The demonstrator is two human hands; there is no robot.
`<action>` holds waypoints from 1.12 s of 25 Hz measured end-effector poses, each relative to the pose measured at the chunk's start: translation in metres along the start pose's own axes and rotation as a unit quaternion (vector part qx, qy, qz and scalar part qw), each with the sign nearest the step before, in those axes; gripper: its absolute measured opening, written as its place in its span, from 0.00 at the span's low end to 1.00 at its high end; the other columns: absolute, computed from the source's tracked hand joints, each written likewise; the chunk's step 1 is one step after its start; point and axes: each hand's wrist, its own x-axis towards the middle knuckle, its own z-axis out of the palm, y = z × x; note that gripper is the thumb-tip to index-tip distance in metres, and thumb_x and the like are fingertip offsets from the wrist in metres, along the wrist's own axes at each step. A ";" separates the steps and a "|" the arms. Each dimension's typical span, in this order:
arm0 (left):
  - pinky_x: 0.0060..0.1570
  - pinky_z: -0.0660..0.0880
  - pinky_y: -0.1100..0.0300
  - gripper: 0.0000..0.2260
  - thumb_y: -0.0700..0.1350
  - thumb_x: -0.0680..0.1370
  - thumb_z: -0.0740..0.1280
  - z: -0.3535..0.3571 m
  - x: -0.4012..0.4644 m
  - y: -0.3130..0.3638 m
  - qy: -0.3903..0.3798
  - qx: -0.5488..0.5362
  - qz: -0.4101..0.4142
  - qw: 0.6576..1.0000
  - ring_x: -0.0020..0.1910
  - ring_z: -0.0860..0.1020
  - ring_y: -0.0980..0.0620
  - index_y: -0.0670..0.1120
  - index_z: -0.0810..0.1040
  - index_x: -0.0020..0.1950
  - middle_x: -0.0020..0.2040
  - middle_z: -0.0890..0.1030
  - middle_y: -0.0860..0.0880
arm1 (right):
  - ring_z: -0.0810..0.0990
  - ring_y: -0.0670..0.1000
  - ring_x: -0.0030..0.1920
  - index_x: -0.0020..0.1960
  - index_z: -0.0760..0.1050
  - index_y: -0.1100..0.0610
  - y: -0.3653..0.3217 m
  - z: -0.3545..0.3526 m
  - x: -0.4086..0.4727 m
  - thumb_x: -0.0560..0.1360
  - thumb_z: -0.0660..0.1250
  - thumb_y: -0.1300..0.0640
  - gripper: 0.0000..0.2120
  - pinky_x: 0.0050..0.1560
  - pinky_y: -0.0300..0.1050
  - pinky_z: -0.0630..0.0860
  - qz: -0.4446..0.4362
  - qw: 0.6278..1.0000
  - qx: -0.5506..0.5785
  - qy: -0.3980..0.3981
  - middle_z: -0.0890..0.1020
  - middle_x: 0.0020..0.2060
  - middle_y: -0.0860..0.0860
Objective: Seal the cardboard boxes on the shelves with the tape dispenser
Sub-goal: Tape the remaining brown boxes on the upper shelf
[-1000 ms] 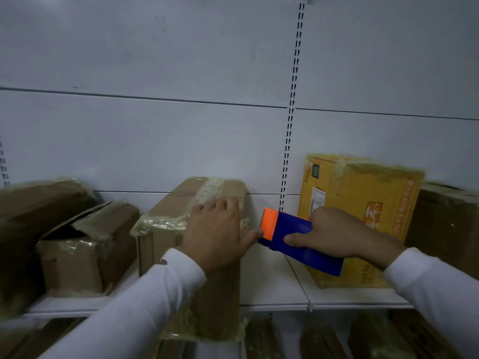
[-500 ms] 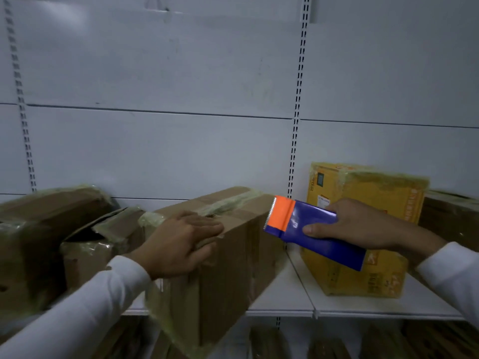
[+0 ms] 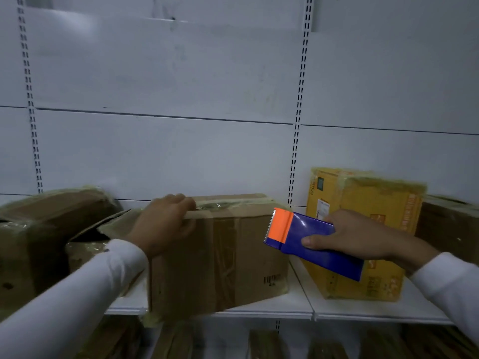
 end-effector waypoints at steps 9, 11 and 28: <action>0.62 0.67 0.51 0.26 0.64 0.74 0.63 0.062 0.064 0.083 -0.086 0.040 -0.022 0.995 0.65 0.70 0.45 0.49 0.68 0.65 0.66 0.72 0.46 | 0.84 0.45 0.33 0.44 0.79 0.53 0.010 0.001 -0.001 0.61 0.65 0.28 0.29 0.32 0.35 0.74 0.033 0.999 0.002 0.030 0.85 0.35 0.48; 0.50 0.71 0.54 0.18 0.62 0.75 0.63 0.061 0.067 0.075 -0.083 0.003 -0.018 0.996 0.54 0.77 0.46 0.51 0.74 0.57 0.56 0.79 0.48 | 0.82 0.41 0.30 0.42 0.78 0.51 0.016 -0.002 -0.004 0.65 0.66 0.30 0.24 0.29 0.32 0.71 0.032 0.999 0.003 0.031 0.84 0.31 0.45; 0.62 0.71 0.55 0.26 0.61 0.74 0.54 0.028 0.007 -0.008 0.016 -0.157 0.036 0.987 0.59 0.77 0.47 0.46 0.80 0.61 0.59 0.81 0.47 | 0.84 0.52 0.36 0.44 0.79 0.56 0.024 -0.016 -0.019 0.71 0.69 0.41 0.17 0.34 0.36 0.74 -0.016 0.994 0.093 -0.054 0.86 0.36 0.52</action>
